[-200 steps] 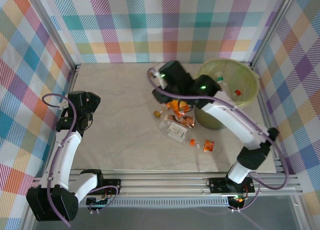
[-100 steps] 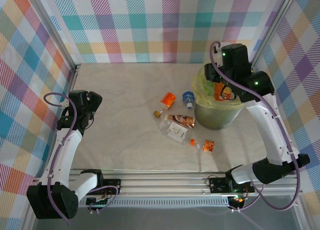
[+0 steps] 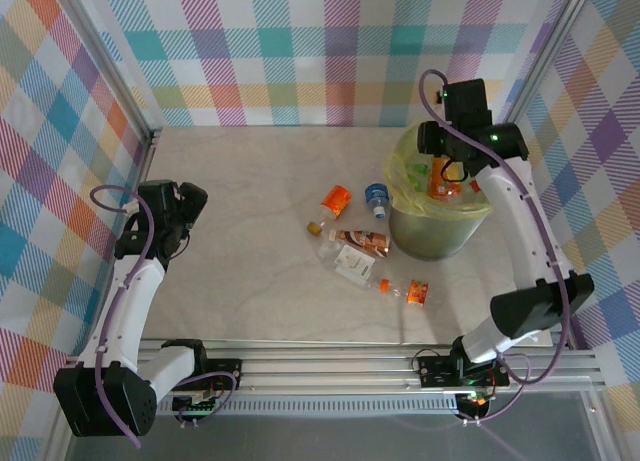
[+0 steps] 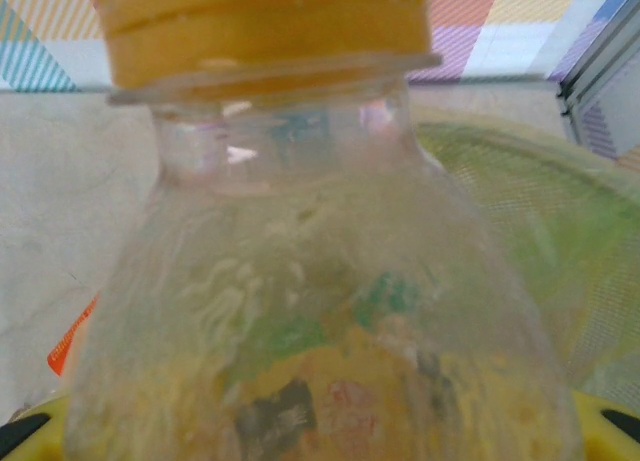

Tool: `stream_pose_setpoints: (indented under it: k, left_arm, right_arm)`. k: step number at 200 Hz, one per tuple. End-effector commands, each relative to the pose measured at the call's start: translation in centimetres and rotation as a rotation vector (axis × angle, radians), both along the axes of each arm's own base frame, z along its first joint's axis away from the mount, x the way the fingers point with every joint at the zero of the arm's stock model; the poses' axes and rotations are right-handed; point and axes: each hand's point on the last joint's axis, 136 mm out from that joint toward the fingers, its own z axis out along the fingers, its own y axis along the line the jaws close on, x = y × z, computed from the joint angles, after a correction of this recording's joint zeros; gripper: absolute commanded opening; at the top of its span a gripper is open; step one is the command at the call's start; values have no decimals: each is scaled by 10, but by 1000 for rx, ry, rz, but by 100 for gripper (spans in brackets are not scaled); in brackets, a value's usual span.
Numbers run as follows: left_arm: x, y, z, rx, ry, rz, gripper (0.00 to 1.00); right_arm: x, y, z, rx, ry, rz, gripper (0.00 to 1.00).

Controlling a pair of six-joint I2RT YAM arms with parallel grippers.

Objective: Put the plastic bottles in the bin

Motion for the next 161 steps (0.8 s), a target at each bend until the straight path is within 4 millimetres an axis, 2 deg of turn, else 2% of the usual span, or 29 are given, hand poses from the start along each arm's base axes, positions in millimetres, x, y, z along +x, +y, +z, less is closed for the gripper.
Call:
stream_pose_setpoints:
  k: [1, 53, 91, 124, 161]
  left_arm:
    - [4, 2, -1, -13, -18, 3, 100]
    - [5, 1, -2, -14, -13, -1, 100]
    - [5, 0, -3, -16, -9, -5, 100]
    - [6, 0, -3, -17, -8, -8, 100]
    - [6, 0, -3, -17, -7, -7, 100]
  right_arm:
    - [4, -2, -9, 60, 20, -29, 51]
    - [3, -3, -41, 80, 96, -57, 53]
    - [-1, -7, -60, 82, 146, -81, 59]
    - [-3, -14, -66, 84, 167, -103, 66]
    - [-4, -14, -60, 90, 160, -97, 82]
